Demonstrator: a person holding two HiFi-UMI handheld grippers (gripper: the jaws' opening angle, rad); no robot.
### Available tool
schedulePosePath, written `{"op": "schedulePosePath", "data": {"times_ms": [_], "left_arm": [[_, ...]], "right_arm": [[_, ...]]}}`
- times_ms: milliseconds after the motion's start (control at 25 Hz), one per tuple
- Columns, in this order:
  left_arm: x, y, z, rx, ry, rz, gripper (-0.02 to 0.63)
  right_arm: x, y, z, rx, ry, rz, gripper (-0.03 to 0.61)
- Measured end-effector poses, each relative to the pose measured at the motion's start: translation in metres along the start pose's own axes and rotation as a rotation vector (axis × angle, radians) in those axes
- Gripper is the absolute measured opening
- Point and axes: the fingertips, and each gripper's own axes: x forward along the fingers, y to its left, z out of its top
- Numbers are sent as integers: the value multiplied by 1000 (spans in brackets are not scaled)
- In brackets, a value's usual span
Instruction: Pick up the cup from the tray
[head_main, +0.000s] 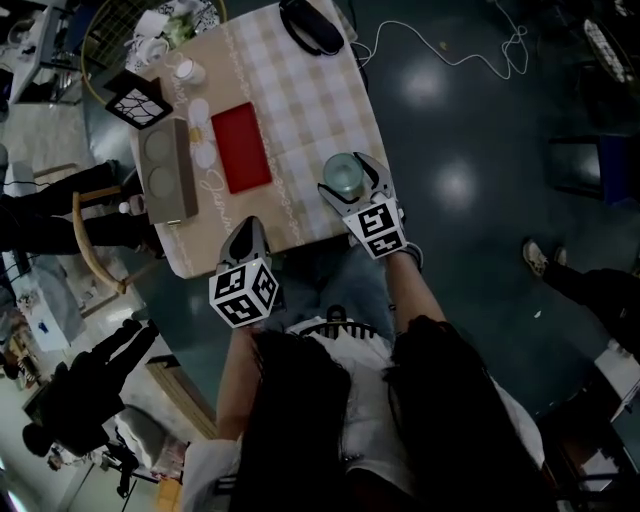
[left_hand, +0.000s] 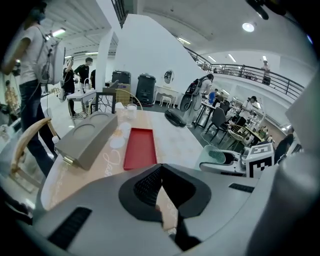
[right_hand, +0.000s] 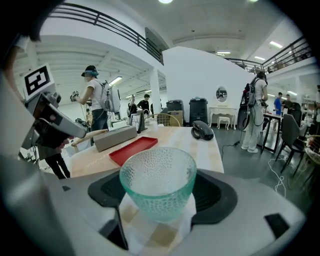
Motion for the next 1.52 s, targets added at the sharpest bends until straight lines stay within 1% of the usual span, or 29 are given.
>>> {"op": "schedulePosePath", "data": {"times_ms": [200, 360, 480, 600, 800, 1040, 1200, 1360, 1480, 1520], "left_arm": [[-4, 0, 2, -6, -12, 3, 8], [-8, 0, -3, -13, 3, 7, 8], [-9, -4, -4, 3, 2, -3, 8], [-10, -13, -5, 19, 1, -17, 8], [-11, -22, 1, 13, -30, -35, 8], [-21, -36, 23, 16, -97, -66, 8], [-25, -37, 30, -14, -123, -76, 8], [-30, -40, 35, -38, -141, -95, 8], [-33, -42, 36, -10, -158, -90, 8], [-33, -43, 35, 11, -160, -83, 8]], "right_arm": [[-4, 1, -8, -22, -13, 2, 393], [-6, -1, -10, -65, 1, -1, 393], [-5, 1, -4, -27, -16, 25, 393], [-9, -1, 1, 16, -36, 29, 394], [-22, 5, 29, 8, -92, 31, 394], [-43, 7, 65, -7, -137, 31, 394], [-58, 2, 81, 4, -169, 18, 393], [-71, 4, 90, -4, -172, 35, 393], [-79, 9, 91, -21, -164, 46, 385], [-81, 11, 91, -22, -166, 46, 351]]}}
